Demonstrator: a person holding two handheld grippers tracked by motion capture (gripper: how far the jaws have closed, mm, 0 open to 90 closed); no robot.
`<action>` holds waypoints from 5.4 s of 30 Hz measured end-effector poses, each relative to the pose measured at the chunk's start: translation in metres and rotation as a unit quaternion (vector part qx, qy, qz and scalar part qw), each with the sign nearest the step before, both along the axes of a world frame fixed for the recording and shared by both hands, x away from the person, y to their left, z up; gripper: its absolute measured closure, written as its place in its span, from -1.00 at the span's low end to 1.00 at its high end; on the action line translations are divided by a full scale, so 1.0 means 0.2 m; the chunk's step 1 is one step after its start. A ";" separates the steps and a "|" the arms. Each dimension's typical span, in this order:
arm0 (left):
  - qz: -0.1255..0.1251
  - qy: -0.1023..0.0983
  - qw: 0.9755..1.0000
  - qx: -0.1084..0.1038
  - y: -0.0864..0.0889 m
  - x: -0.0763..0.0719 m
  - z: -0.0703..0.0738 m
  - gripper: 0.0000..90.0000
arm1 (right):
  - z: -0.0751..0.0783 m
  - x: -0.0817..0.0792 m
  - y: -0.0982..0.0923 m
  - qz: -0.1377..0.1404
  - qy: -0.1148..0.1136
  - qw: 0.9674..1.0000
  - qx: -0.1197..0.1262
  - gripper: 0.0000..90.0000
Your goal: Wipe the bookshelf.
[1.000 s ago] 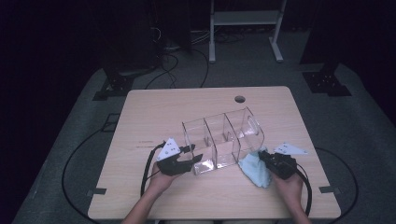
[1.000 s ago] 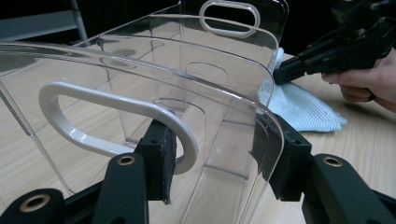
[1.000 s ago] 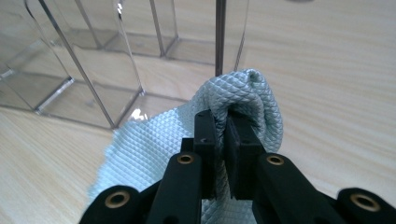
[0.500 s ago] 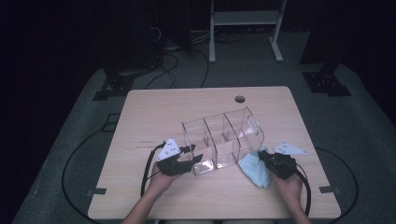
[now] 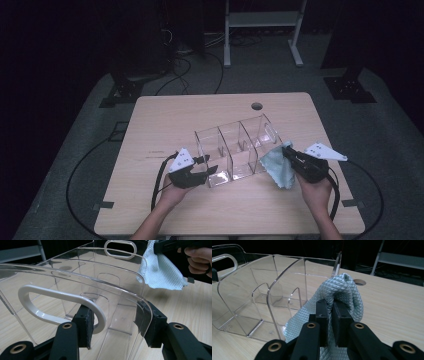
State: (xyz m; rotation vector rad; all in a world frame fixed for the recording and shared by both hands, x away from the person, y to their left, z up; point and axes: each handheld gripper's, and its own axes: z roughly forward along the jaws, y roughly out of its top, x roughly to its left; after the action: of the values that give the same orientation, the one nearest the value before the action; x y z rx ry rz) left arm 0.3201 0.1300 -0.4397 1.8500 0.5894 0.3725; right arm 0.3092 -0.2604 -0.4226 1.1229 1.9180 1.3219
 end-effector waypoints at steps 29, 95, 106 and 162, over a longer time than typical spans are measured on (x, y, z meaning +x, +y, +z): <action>0.001 0.002 1.000 0.000 -0.01 -0.01 0.00 0.08 | -0.14 -0.07 0.12 0.060 0.036 0.998 -0.006 0.85; 0.003 0.001 1.000 0.001 -0.03 -0.02 0.00 0.07 | -0.27 0.02 0.32 0.071 0.069 0.994 -0.042 0.84; 0.003 0.001 1.000 -0.001 -0.03 -0.02 0.00 0.07 | -0.22 0.01 0.31 0.072 0.051 0.996 -0.030 0.85; -0.009 0.005 1.000 -0.007 -0.08 -0.04 -0.01 0.06 | -0.13 -0.14 0.56 0.142 0.011 0.990 -0.023 0.86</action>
State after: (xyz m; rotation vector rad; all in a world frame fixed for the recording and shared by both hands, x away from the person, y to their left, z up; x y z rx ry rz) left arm 0.3113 0.1139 -0.4416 1.8440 0.5803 0.3451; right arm 0.2821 -0.1485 -0.4490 0.8678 2.1752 1.4077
